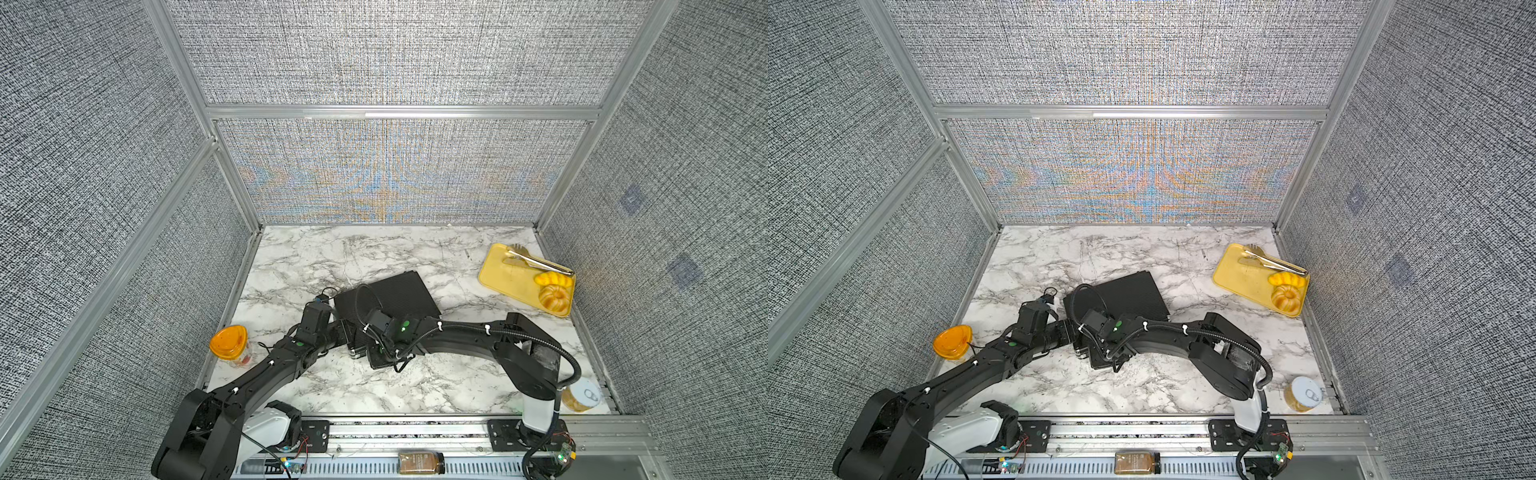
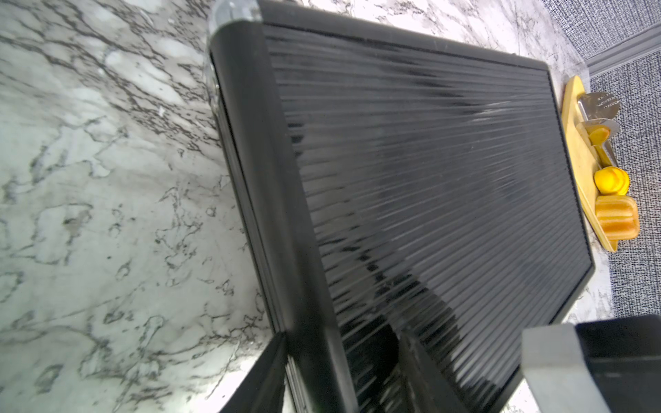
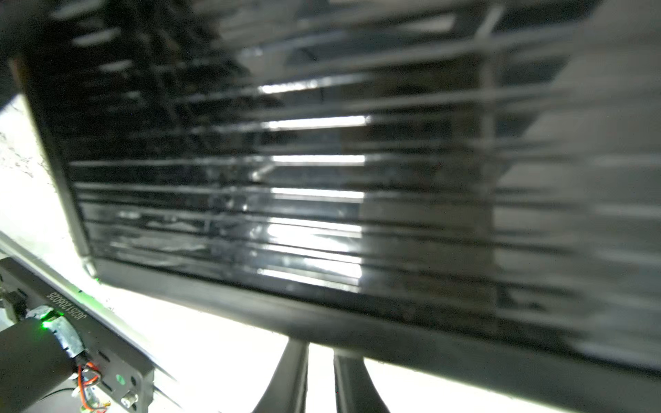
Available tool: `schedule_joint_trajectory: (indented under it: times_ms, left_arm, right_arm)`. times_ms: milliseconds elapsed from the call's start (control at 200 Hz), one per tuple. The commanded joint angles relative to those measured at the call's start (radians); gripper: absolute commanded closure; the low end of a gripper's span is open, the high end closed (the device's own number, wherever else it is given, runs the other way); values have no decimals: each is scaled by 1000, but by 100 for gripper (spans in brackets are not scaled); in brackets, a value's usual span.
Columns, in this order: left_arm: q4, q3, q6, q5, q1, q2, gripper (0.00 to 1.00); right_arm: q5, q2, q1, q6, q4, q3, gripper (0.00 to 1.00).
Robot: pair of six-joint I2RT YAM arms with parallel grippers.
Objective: Close the poker set cases
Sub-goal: Fasten the fastener on the poker set case.
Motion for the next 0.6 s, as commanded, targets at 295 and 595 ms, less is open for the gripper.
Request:
schedule_joint_trajectory:
  times_ms: [295,595]
  left_arm:
    - [-206,-24,57,103,-11,41,51]
    - [-215,-24,58,83,-12,33,51]
  right_arm:
    - [19,-149,0,156,144,-111,82]
    - [205,-266,78,534,469,-366,81]
